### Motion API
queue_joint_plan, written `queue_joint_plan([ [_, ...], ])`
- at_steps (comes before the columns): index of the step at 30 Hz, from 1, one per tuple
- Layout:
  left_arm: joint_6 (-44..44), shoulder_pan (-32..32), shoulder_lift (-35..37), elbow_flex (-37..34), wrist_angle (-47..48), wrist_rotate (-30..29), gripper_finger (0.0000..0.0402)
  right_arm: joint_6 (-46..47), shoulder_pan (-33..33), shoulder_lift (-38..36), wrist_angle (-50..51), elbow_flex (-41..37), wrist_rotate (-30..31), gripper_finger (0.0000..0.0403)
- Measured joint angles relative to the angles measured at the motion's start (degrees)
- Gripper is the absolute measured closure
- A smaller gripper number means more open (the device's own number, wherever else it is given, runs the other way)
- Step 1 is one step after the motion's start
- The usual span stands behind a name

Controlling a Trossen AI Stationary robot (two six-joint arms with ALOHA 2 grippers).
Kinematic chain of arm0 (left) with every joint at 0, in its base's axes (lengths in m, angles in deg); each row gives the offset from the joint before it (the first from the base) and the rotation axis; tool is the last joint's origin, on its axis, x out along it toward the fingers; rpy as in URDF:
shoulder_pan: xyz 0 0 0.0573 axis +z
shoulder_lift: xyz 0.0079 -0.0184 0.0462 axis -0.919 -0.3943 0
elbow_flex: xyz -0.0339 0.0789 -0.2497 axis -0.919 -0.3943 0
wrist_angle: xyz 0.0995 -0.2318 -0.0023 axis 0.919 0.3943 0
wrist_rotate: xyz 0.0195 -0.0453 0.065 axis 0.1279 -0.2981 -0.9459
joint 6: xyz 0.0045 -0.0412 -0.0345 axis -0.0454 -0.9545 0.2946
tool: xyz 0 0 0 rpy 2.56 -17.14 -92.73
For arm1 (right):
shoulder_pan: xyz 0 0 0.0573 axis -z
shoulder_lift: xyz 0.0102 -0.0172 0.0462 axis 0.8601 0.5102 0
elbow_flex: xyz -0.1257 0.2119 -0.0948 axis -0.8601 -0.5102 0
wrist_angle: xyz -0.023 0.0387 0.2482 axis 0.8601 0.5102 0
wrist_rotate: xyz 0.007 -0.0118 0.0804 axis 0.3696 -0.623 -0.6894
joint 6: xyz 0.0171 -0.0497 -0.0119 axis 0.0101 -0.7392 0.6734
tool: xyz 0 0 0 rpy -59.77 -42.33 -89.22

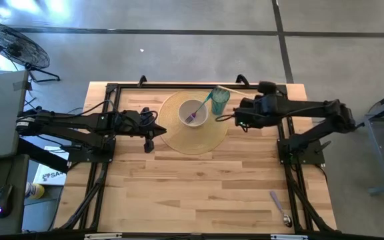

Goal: Pick & Place Utensil
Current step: Put the yellow straw into the blue cup, then put the purple spoon into the white bowl

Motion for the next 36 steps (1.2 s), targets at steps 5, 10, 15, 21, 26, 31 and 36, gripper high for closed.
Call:
queue_joint_plan([
  [5, -0.32, 0.00, -0.02, 0.00, 0.32, 0.02, 0.0369, -25.04, 1.57, 2.27, -0.94, 0.01, 10.77, 0.0403],
  [10, -0.32, 0.00, -0.02, 0.00, 0.40, 0.02, 0.0369, -50.40, 2.89, 2.69, -4.97, 0.01, 13.65, 0.0403],
  [15, -0.28, 0.00, -0.02, 0.00, 0.26, 0.03, 0.0369, -71.55, 2.87, 2.68, -15.29, 0.01, 13.96, 0.0403],
  [21, -0.30, 0.00, -0.02, 0.00, 0.26, 0.06, 0.0369, -86.78, 3.18, 2.68, -32.37, -0.01, 11.53, 0.0396],
  [26, -0.32, 0.00, -0.02, -0.01, 0.43, 0.07, 0.0369, -91.55, 4.92, 2.66, -35.94, -1.42, 9.80, 0.0364],
  [31, -0.28, 0.00, -0.02, -0.02, 0.70, 0.07, 0.0369, -88.40, 6.79, 2.66, -38.19, -3.48, 10.17, 0.0315],
  [36, 0.35, 0.00, -0.02, -0.02, 0.46, -0.02, 0.0369, -83.32, 6.63, 2.66, -44.21, -4.30, 8.03, 0.0271],
])
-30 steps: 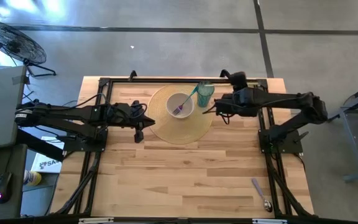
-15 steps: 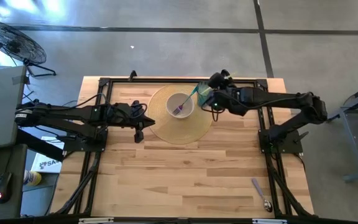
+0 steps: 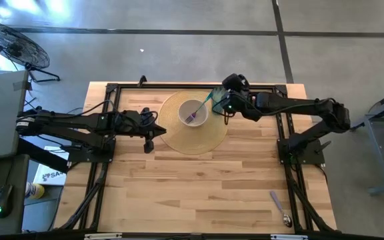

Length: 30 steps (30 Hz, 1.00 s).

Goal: Pick & Place Utensil
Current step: Put the purple spoon into the white bowl

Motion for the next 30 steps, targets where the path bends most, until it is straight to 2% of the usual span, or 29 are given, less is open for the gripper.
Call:
queue_joint_plan([
  [5, 0.87, 0.04, -0.02, 0.00, -0.62, -0.03, 0.0369, 8.60, -3.10, -0.38, -6.18, 0.00, -1.70, 0.0240],
  [7, 1.43, 0.04, -0.02, 0.00, -0.60, -0.04, 0.0369, 14.87, -4.98, -0.82, -6.59, 0.00, -3.39, 0.0233],
  [13, 1.91, 0.04, -0.02, 0.00, -0.54, -0.05, 0.0369, 49.21, -13.65, -2.59, -5.67, 0.00, -6.82, 0.0233],
  [16, 1.91, 0.04, -0.02, 0.00, -0.49, -0.01, 0.0369, 70.19, -18.01, -3.71, -2.93, 0.00, -11.34, 0.0246],
  [18, 1.91, 0.04, -0.02, -0.01, -0.49, 0.42, 0.0369, 85.87, -20.24, -4.19, -0.23, 0.06, -17.66, 0.0255],
  [21, 1.89, 0.04, -0.02, -0.02, -0.58, 0.83, 0.0369, 104.34, -22.46, -4.16, 6.42, 0.04, -31.43, 0.0267],
  [24, 1.89, 0.04, -0.04, -0.02, -0.97, 0.85, 0.0369, 124.16, -25.31, -3.05, 13.47, -0.89, -42.17, 0.0273],
  [26, 1.89, 0.04, -0.04, -0.02, -1.31, 0.85, 0.0369, 134.10, -28.23, -1.92, 16.32, -3.07, -48.52, 0.0274],
  [30, 1.89, 0.07, -0.04, -0.02, -2.78, 0.99, 0.0369, 145.84, -34.06, -0.83, 15.43, -9.44, -61.79, 0.0272],
])
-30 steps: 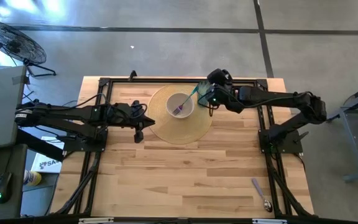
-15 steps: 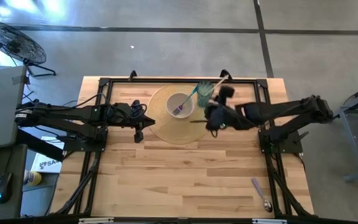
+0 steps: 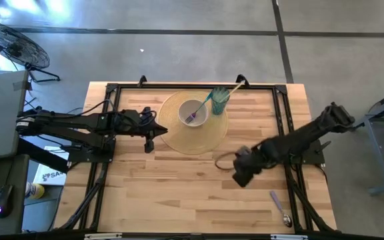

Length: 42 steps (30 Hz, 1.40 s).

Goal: Pick & Place Utensil
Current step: Put the purple spoon into the white bowl

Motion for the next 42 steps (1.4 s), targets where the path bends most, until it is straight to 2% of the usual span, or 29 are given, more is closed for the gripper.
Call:
queue_joint_plan([
  [8, 0.00, 0.00, 0.00, 0.00, -0.89, 0.04, 0.0369, 15.76, -10.93, 0.04, -11.08, -13.96, -17.59, 0.0241],
  [13, -0.01, 0.00, 0.00, 0.00, -0.92, 0.04, 0.0369, 29.12, -15.23, 0.04, -17.36, -20.51, -25.73, 0.0209],
  [16, 0.00, 0.00, 0.00, 0.00, -0.89, 0.03, 0.0369, 33.83, -17.15, 0.04, -21.62, -23.31, -29.63, 0.0200],
  [23, -0.02, 0.00, 0.00, 0.00, -0.91, -0.01, 0.0369, 38.43, -20.34, 0.04, -31.50, -28.66, -28.63, 0.0205],
  [28, -0.02, 0.00, 0.00, 0.00, -0.90, -0.01, 0.0369, 42.70, -21.90, 0.04, -32.54, -31.89, -27.38, 0.0221],
  [36, -0.02, 0.00, 0.00, 0.00, -0.91, -0.17, 0.0369, 39.56, -21.99, -0.11, -36.26, -34.28, -23.26, 0.0269],
  [42, -0.41, 0.00, -0.06, 0.00, -0.91, -1.57, 0.0369, 42.76, -21.95, -0.11, -35.62, -34.19, -21.72, 0.0308],
])
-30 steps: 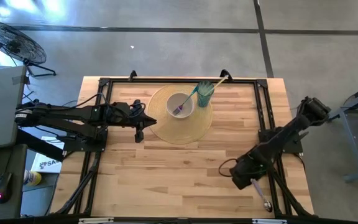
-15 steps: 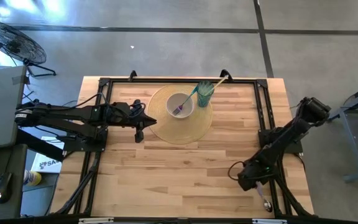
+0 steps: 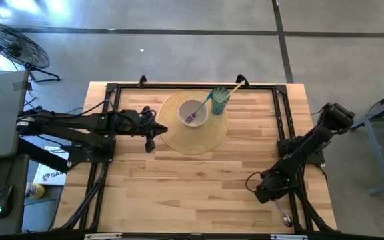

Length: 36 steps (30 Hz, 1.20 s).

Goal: Pick & Place Utensil
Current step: Put the purple spoon into the white bowl

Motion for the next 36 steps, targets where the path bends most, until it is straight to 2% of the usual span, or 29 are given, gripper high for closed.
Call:
queue_joint_plan([
  [6, -0.40, 0.00, -3.07, 0.00, -0.60, -2.51, 0.0369, 1.49, -0.02, 0.02, 0.65, 0.15, 2.17, 0.0345],
  [12, 3.44, 0.00, -6.40, 0.00, -5.23, -1.85, 0.0369, 0.38, 0.23, 0.26, 3.20, 3.21, 5.13, 0.0333],
  [15, 5.61, 0.00, -7.77, 0.00, -7.26, 0.81, 0.0369, -2.90, 1.22, 0.33, 8.04, 8.08, 11.04, 0.0329],
  [19, 9.30, 0.00, -9.59, -0.12, -10.89, 6.18, 0.0369, -9.91, 2.68, 0.31, 14.24, 15.64, 21.92, 0.0336],
  [23, 12.39, -0.12, -12.32, -3.46, -23.11, 18.96, 0.0369, -19.46, 3.99, 0.28, 17.33, 21.72, 36.05, 0.0339],
  [27, 12.41, -0.18, -16.53, -6.52, -36.55, 31.28, 0.0369, -31.10, 4.79, 0.28, 16.16, 25.09, 49.90, 0.0333],
  [31, 10.83, -1.37, -21.15, -6.61, -41.21, 33.13, 0.0362, -42.63, 6.27, 0.24, 10.62, 25.42, 59.70, 0.0334],
  [36, 9.43, -3.18, -27.34, -4.83, -44.27, 33.13, 0.0320, -58.35, 8.69, 0.23, -0.43, 23.82, 64.54, 0.0336],
])
